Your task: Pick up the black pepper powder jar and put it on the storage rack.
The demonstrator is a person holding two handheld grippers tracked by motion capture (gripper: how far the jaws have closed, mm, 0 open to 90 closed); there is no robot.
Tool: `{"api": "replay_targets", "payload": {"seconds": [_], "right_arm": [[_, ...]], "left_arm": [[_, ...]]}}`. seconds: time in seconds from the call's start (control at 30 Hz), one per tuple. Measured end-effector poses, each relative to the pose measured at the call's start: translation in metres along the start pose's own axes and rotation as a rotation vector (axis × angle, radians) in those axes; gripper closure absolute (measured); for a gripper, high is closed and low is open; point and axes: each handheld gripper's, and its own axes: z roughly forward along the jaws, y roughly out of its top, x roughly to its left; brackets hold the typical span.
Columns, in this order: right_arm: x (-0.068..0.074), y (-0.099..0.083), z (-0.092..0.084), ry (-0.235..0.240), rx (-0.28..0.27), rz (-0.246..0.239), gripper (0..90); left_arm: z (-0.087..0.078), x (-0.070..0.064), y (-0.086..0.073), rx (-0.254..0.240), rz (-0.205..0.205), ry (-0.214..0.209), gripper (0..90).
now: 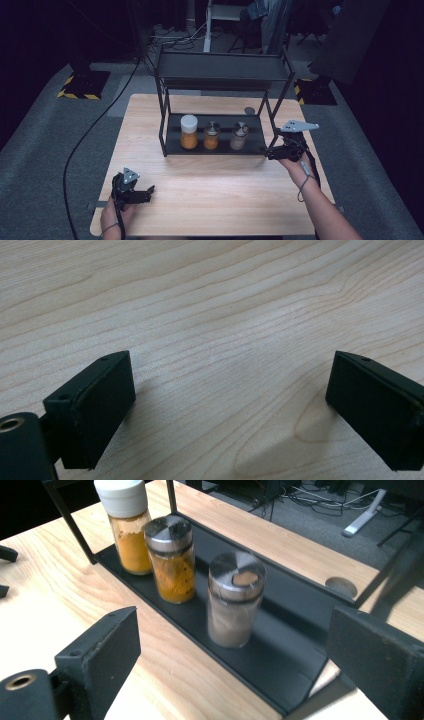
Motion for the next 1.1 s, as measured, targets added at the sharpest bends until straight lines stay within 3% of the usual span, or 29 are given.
{"api": "replay_targets", "payload": {"seconds": [0.6,1.1], "right_arm": [[-0.006,-0.033,-0.020,0.000,0.027,0.018,7.3],[-0.012,-0.078,-0.026,-0.006,0.013,0.051,7.2]], "left_arm": [[0.000,0.000,0.000,0.000,0.000,0.000,5.8],[0.000,-0.001,0.000,0.001,-0.003,0.002,5.8]]}}
